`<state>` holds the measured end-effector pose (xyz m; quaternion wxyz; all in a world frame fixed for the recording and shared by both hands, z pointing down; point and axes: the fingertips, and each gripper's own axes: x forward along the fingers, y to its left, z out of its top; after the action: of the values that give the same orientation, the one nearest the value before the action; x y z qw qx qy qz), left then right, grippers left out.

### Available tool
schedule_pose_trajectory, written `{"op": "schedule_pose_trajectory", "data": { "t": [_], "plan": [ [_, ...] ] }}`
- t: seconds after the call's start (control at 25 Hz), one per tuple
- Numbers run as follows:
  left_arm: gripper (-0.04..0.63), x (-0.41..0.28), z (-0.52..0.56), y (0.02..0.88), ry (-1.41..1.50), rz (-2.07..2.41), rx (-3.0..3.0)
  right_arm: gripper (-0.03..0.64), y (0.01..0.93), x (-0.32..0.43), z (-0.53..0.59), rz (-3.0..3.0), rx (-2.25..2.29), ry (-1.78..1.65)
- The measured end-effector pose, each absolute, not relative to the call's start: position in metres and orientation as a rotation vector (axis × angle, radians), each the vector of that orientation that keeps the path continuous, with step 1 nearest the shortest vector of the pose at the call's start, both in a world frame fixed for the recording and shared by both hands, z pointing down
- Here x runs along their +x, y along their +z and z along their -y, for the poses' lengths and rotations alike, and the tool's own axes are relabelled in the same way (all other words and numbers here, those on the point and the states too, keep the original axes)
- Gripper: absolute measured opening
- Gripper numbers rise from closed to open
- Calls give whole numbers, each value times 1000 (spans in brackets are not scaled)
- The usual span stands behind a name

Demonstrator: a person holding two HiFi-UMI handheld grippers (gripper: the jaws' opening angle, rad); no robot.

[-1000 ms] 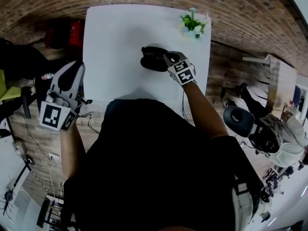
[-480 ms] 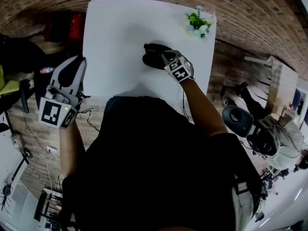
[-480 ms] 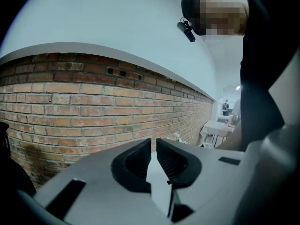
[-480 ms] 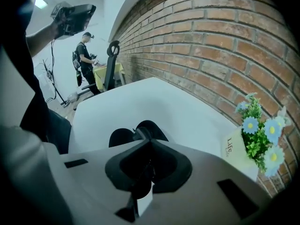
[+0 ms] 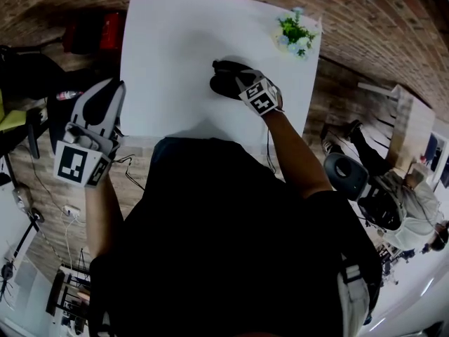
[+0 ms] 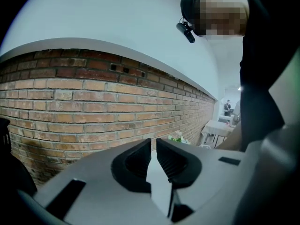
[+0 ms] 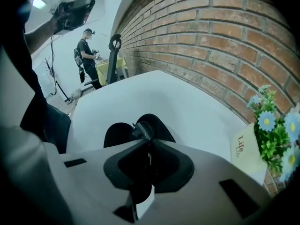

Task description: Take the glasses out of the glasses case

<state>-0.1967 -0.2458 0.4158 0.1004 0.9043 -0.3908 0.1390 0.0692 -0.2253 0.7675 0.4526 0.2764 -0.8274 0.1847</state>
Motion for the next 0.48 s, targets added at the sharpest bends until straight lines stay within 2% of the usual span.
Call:
{"op": "schedule_pose_trajectory", "data": {
  "t": [0.48],
  "plan": [
    [41,-201,256,425,393,1172,2638,75,789,65,225,2010,588,447]
  ]
}}
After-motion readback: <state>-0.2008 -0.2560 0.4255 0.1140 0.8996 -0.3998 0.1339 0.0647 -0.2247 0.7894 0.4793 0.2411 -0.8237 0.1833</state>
